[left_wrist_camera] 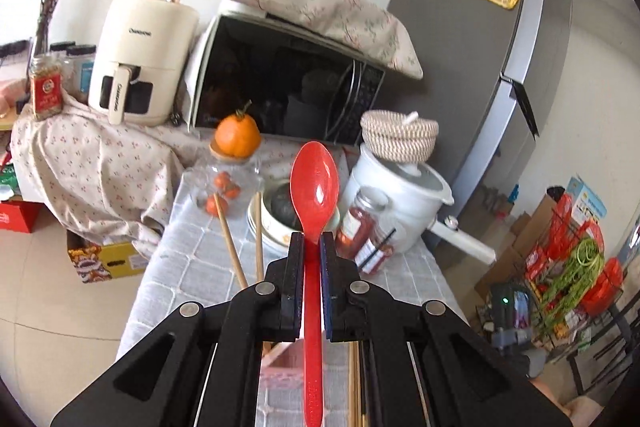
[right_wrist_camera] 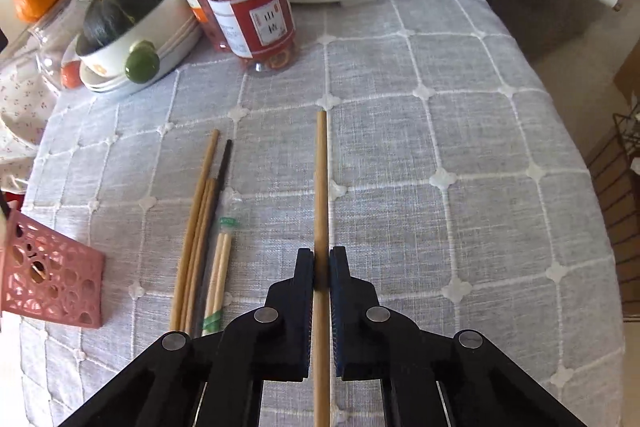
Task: Organize utensils
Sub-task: 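Lift the red spoon with the left gripper while the right gripper grasps a wooden chopstick, then carry the red spoon toward the pink basket while the right gripper lifts the chopstick, then lower the red spoon into the pink basket and open the left gripper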
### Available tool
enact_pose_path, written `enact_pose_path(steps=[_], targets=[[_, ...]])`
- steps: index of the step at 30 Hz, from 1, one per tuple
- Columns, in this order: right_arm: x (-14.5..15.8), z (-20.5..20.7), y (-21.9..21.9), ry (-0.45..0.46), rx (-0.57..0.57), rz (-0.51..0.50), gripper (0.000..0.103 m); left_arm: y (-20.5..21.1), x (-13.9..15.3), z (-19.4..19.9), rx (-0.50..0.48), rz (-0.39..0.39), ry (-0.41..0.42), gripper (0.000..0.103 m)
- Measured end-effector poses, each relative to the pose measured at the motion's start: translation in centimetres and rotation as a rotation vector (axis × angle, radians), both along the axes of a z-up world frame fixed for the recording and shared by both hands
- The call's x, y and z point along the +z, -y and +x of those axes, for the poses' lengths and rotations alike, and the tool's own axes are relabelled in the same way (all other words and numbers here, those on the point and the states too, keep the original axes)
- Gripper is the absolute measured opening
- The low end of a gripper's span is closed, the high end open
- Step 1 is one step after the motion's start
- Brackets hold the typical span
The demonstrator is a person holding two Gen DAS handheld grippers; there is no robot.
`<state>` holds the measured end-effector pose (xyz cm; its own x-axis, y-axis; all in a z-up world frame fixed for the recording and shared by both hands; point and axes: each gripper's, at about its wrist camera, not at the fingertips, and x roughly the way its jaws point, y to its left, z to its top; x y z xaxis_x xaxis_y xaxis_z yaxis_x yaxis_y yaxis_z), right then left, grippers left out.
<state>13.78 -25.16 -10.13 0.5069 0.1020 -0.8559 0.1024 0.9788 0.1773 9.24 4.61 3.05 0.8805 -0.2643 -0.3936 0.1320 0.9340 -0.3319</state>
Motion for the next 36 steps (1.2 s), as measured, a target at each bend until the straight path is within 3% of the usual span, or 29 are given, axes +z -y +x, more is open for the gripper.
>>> enact_pose_path(steps=[5,15,22,26,29,31,36], targets=[[2.3,-0.2,-0.5,0.079,0.023,0.019,0.006,0.0,-1.4,1.4,0.094,0.045,0.126,0.007],[4.2,-1.3,-2.3,0.167,0.061,0.023,0.006,1.4,-5.7,4.4,0.156,0.157,0.148,0.007],[5.8,-2.6,-3.4,0.218,0.083,0.037,0.006,1.1,-7.6,5.1,0.155,0.141,0.072,0.008],[7.6,-3.5,-3.7,0.264,0.092,0.065,0.006,1.1,-7.8,4.5,0.109,0.131,-0.018,0.011],[9.0,-4.1,-3.9,0.308,0.090,0.085,0.006,1.2,-7.4,3.5,0.081,0.145,-0.060,0.020],[10.0,-4.4,-4.0,0.338,0.085,0.104,0.006,1.0,-7.0,3.0,0.079,0.152,-0.101,0.032],[12.7,-5.2,-4.8,0.436,0.081,0.155,0.006,0.4,-5.3,2.1,0.076,0.174,-0.213,0.041]])
